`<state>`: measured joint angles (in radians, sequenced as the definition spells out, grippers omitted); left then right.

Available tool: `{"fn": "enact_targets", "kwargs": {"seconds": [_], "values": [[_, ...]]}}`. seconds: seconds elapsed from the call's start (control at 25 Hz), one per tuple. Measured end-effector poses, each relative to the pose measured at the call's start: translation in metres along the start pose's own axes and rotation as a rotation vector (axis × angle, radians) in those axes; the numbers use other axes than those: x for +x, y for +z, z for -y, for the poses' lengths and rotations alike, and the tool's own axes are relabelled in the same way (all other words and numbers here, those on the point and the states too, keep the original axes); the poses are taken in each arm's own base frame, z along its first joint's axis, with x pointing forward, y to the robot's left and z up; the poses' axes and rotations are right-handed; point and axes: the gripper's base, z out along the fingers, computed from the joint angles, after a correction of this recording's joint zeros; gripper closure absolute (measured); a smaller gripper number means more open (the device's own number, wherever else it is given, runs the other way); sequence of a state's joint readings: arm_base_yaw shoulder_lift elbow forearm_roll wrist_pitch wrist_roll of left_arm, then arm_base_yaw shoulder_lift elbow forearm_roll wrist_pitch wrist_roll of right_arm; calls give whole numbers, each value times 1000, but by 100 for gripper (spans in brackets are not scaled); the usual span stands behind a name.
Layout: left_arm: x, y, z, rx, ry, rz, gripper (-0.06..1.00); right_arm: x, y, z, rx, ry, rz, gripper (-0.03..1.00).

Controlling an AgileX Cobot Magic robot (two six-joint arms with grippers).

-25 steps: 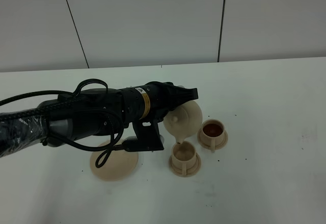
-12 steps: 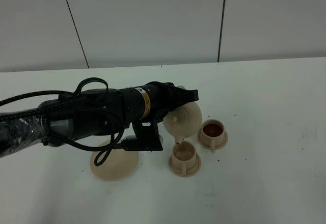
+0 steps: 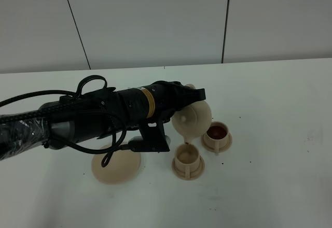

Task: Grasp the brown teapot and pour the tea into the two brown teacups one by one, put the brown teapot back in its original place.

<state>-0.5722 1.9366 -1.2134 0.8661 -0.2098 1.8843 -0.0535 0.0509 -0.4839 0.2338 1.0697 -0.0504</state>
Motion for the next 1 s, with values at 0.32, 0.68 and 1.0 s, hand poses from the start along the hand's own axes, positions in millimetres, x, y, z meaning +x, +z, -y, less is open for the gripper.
{"fn": "enact_targets", "kwargs": {"seconds": [0.32,0.68,1.0], "values": [[1,0,-1,-8,-1,-15,77,0,0,0,0,0,0,61],[-6,0,-1,-42,27,-10,77,0,0,0,0,0,0,61],[-8,1,-1,-47,60,-9,77,0,0,0,0,0,0,61]]}}
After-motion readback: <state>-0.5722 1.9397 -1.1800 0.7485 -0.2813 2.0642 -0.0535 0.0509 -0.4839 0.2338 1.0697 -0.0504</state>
